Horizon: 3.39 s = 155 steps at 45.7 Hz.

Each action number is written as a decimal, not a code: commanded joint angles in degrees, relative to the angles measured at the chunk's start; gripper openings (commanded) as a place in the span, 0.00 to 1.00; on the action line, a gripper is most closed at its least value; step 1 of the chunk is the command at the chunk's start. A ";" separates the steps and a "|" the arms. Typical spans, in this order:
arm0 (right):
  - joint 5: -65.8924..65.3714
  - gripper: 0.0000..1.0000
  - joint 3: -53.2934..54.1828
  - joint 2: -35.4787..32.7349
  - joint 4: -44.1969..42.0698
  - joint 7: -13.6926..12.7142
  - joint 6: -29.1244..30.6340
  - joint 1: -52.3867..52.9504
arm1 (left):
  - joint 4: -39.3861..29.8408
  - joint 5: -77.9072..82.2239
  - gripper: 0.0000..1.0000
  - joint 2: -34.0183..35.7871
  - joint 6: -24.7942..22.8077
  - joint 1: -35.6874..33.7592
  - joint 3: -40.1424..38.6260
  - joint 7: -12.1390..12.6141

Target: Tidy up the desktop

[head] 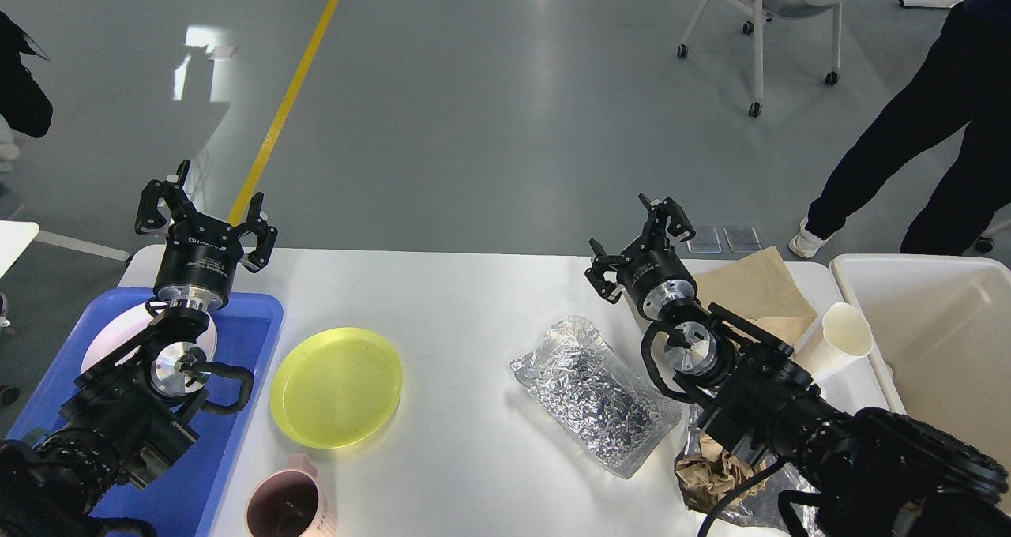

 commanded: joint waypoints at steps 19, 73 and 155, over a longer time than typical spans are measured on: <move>0.00 1.00 0.00 0.00 0.00 0.00 0.00 0.00 | 0.00 -0.08 0.97 -0.09 -0.06 0.00 -0.09 0.00; 0.00 1.00 0.00 0.00 0.00 0.00 0.00 0.00 | 0.00 1.77 0.97 3.08 19.19 -32.51 66.51 1.05; 0.00 1.00 0.00 0.09 0.00 0.00 0.00 0.09 | -57.74 4.49 0.97 14.51 -13.23 -73.48 127.09 1.84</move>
